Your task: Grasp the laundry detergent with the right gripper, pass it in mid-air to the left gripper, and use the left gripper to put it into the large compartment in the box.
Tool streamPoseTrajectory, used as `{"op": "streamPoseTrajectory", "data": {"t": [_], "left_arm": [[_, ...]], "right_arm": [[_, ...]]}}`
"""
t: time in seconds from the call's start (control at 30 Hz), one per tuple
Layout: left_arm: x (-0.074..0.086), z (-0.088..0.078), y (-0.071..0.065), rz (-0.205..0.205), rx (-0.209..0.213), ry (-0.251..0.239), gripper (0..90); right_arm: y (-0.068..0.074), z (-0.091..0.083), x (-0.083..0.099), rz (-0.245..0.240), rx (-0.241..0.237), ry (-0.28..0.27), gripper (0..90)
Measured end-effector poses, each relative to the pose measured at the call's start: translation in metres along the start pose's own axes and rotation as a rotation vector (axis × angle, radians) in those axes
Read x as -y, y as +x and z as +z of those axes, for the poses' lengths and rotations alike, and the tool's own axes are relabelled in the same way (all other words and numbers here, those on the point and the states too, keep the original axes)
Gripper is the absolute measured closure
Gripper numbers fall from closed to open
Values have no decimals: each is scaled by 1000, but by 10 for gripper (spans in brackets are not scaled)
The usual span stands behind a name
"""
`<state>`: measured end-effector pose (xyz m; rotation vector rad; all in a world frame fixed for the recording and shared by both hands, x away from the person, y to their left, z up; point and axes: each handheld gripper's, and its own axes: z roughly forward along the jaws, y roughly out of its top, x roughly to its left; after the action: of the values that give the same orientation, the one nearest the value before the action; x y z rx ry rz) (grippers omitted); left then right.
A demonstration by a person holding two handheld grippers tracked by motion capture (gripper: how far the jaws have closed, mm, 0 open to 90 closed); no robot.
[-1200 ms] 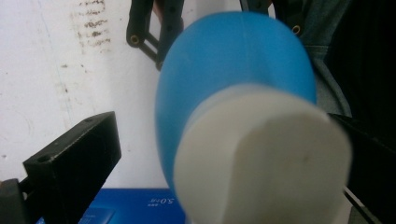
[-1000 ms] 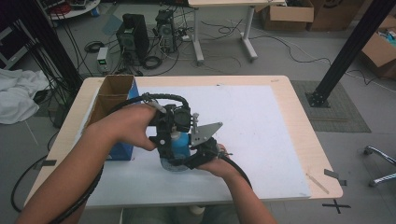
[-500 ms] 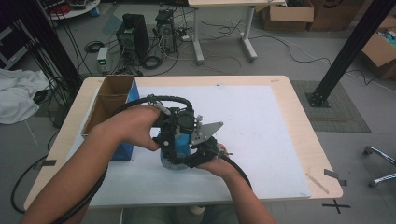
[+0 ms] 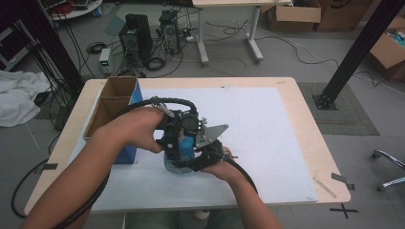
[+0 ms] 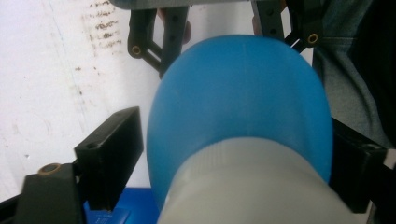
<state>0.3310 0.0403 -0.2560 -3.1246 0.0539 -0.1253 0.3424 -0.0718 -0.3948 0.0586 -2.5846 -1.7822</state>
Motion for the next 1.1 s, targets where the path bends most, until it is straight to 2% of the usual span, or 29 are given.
{"op": "streamPoseTrajectory", "data": {"t": [0.23,0.53,0.93,1.1], "left_arm": [[2,1,0,-4,-6,14,239],[3,2,-1,-11,1,19,313],[3,1,-2,-8,-7,16,340],[3,1,-2,-13,10,23,370]], "right_arm": [[-1,0,0,-6,3,-3,449],[0,1,0,10,-3,4,450],[0,4,0,13,-9,0,450],[1,3,0,11,-8,2,451]]}}
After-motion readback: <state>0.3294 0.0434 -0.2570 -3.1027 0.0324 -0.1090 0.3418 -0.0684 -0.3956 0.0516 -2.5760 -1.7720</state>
